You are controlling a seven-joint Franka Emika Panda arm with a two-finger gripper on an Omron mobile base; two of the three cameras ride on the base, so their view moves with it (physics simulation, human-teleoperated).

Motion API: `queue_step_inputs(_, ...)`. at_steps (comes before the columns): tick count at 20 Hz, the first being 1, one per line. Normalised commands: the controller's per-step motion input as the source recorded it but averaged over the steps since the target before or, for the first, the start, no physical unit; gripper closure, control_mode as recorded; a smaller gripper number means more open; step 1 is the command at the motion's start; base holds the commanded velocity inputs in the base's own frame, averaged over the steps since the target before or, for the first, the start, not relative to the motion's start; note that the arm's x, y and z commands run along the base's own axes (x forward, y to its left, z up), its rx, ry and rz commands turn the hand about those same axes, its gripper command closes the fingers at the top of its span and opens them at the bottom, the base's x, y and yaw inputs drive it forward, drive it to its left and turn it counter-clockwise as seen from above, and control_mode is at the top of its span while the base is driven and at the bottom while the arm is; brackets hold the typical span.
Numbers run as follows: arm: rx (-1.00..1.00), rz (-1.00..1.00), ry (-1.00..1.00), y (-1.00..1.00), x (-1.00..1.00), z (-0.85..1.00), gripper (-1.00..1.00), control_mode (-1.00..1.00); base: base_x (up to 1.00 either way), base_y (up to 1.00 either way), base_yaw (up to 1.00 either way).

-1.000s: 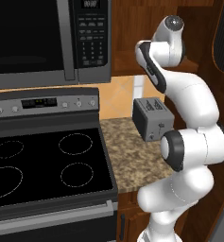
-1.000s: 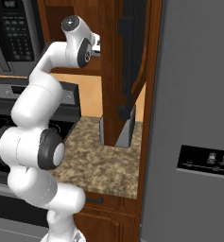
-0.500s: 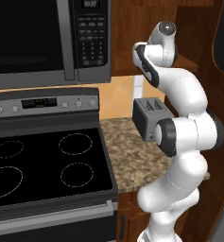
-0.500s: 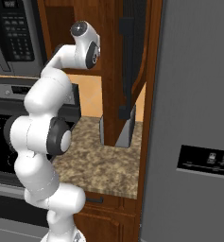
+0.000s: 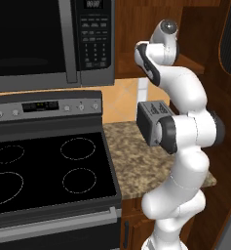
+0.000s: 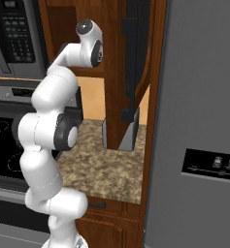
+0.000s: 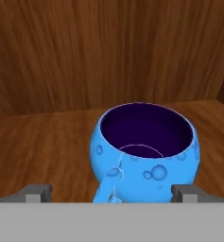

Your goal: Gather all objects into one cabinet and sort the glasses and bowls to opposite sides.

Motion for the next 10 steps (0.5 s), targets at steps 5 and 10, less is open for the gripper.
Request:
queue_step_inputs(5, -0.02, -0.01, -0.04, -0.06, 0.15, -0.08, -1.00, -1.00, 0.00, 0.00, 0.00)
queue_step_inputs(10, -0.03, -0.08, -0.08, -0.20, 0.12, -0.33, 1.00, -1.00, 0.00, 0.00, 0.00)
